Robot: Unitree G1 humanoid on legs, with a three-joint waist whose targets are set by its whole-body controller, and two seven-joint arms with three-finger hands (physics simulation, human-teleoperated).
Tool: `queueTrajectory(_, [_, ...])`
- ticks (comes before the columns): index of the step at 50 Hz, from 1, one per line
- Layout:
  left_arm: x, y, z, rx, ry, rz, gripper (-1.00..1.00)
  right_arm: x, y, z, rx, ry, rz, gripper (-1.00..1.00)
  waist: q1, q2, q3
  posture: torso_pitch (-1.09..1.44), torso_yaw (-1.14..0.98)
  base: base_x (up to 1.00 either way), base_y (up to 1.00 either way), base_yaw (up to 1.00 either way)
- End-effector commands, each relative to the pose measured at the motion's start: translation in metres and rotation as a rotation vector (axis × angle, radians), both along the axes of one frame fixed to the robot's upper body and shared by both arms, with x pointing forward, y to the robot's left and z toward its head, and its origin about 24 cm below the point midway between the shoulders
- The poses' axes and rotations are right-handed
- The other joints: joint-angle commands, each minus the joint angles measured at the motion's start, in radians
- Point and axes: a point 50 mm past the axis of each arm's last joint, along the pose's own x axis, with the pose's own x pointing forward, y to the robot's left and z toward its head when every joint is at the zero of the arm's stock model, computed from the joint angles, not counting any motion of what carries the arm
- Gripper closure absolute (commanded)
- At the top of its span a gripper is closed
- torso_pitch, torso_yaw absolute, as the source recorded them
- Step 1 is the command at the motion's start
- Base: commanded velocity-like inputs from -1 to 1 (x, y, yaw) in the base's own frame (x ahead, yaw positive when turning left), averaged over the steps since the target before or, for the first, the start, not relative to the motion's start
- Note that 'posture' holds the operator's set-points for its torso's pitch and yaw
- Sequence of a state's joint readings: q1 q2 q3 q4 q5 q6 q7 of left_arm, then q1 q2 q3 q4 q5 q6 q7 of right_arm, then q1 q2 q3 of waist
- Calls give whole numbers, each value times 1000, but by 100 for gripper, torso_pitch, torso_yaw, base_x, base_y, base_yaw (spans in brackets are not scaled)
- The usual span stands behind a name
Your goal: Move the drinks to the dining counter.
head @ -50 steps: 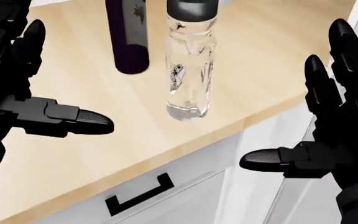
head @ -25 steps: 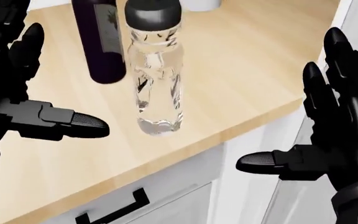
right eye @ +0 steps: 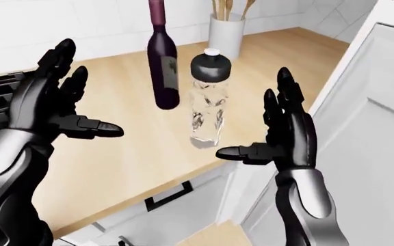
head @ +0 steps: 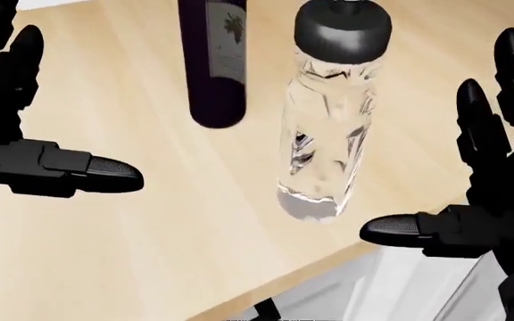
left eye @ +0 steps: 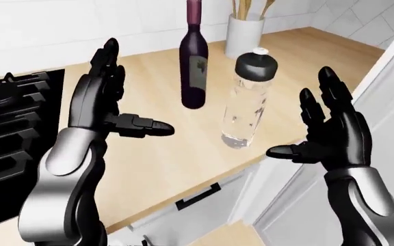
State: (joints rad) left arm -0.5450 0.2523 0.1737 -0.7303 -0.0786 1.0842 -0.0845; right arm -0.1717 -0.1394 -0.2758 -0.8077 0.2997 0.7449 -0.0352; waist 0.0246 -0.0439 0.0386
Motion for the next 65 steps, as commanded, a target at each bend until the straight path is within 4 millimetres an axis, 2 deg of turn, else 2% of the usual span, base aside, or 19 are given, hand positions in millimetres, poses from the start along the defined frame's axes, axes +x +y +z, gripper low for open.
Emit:
queueTrajectory(1, [-2, -6, 10, -1, -61, -23, -100, -2, 0, 9, -9, -57, -6, -100, -6, -1, -9, 0, 0, 0, 0, 0])
queueTrajectory(2, [-2, -8, 10, 1, -60, -28, -100, -2, 0, 7, -13, -53, -8, -100, -6, 14, -9, 0, 0, 0, 0, 0])
queueTrajectory(4, [-1, -11, 10, 5, -59, -37, -100, -2, -3, 9, -7, -55, -19, -100, -7, 19, -19, 0, 0, 0, 0, 0])
queueTrajectory(10, [-1, -14, 10, 7, -59, -45, -100, 7, 4, 10, -26, -53, -19, -100, -14, 30, -26, 0, 0, 0, 0, 0])
queueTrajectory(18, [0, -14, 9, 5, -60, -44, -100, 23, 12, 17, -50, -46, -16, -100, -17, 36, -32, 0, 0, 0, 0, 0])
queueTrajectory(35, [-3, -8, 12, -4, -68, -32, -100, 44, 43, 8, -105, 7, 43, -100, -18, 39, -31, 0, 0, 0, 0, 0])
queueTrajectory(45, [-4, -9, 15, -11, -78, -34, -100, 51, 59, 19, -124, 14, 71, -100, -18, 44, -32, 0, 0, 0, 0, 0])
queueTrajectory(58, [-7, -5, 16, -5, -84, -27, -100, 66, 65, 17, -110, 31, 69, -100, -18, 49, -32, 0, 0, 0, 0, 0])
queueTrajectory(59, [-6, -4, 16, -5, -84, -26, -100, 66, 65, 17, -109, 30, 71, -96, -18, 49, -31, 0, 0, 0, 0, 0])
queueTrajectory(60, [-6, -4, 15, -6, -83, -26, -100, 66, 67, 18, -109, 29, 73, -36, -18, 49, -31, 0, 0, 0, 0, 0])
queueTrajectory(61, [-6, -4, 15, -7, -84, -26, -100, 66, 67, 18, -110, 28, 76, -36, -18, 49, -31, 0, 0, 0, 0, 0])
queueTrajectory(62, [-5, -4, 14, -6, -84, -27, -100, 66, 68, 18, -108, 27, 77, -16, -18, 50, -32, 0, 0, 0, 0, 0])
queueTrajectory(64, [-5, -4, 15, -6, -84, -26, -100, 67, 69, 19, -107, 27, 80, -33, -18, 51, -32, 0, 0, 0, 0, 0])
queueTrajectory(65, [-5, -4, 15, -7, -84, -27, -100, 66, 70, 19, -108, 26, 83, -28, -18, 51, -33, 0, 0, 0, 0, 0])
